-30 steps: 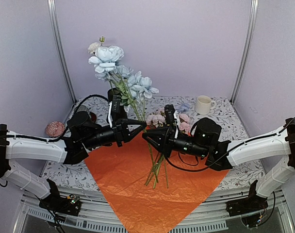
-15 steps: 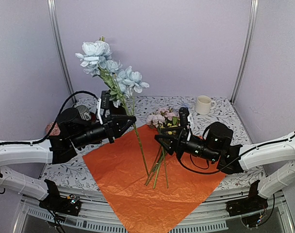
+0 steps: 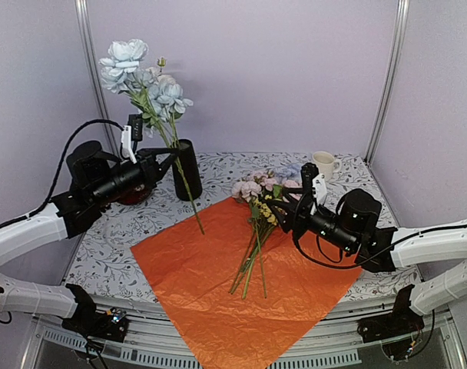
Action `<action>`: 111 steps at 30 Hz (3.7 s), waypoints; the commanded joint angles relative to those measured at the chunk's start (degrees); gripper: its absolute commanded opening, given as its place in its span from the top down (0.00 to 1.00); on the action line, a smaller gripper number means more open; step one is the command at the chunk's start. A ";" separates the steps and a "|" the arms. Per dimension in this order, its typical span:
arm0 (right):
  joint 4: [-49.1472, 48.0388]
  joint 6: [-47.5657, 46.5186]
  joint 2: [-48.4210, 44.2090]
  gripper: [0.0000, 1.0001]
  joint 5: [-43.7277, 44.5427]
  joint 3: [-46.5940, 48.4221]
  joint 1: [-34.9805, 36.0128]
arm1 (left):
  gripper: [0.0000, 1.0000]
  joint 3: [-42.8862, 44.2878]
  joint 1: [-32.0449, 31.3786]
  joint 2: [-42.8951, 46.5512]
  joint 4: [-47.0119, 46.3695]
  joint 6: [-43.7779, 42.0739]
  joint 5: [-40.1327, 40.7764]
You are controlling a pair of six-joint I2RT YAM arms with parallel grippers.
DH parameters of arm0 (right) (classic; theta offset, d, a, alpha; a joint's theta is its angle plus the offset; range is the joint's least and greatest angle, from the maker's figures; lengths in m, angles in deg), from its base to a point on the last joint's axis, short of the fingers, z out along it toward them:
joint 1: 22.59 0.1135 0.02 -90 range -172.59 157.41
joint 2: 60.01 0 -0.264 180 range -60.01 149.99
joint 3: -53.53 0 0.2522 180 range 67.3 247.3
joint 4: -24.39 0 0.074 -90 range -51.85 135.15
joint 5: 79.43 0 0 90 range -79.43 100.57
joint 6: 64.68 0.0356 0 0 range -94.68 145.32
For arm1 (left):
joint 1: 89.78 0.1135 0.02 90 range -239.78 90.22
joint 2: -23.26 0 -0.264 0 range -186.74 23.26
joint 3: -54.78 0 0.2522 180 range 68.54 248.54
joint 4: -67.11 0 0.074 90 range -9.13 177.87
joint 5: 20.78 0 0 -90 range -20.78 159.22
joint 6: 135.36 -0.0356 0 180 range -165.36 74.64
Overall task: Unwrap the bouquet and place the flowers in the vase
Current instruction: Place the fake flower in the vase.
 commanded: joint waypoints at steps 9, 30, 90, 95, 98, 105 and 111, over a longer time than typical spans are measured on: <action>-18.46 -9.04 9.16 0.38 12.93 -8.38 -2.44 | 0.98 13.20 8.42 -5.06 5.14 -4.04 -0.79; -19.98 -4.65 13.58 0.01 18.45 -8.88 -2.72 | 0.96 38.58 12.57 -19.88 10.54 -16.20 10.73; -19.34 -6.51 13.37 0.01 12.86 -8.52 -2.73 | 0.95 47.11 15.00 -36.70 6.83 -21.52 16.21; -19.32 -6.80 13.40 0.01 12.75 -8.40 -2.75 | 0.96 44.97 15.02 -37.86 6.22 -21.22 16.10; -19.36 -6.85 13.50 0.01 12.73 -8.37 -2.74 | 0.96 44.01 15.00 -38.15 5.63 -20.99 15.97; -19.23 -7.05 13.52 0.01 12.64 -8.34 -2.73 | 0.97 42.73 14.98 -39.55 5.77 -20.41 15.09; -19.16 -7.02 13.56 0.01 12.39 -8.24 -2.78 | 0.96 41.75 15.00 -41.10 6.94 -17.98 12.93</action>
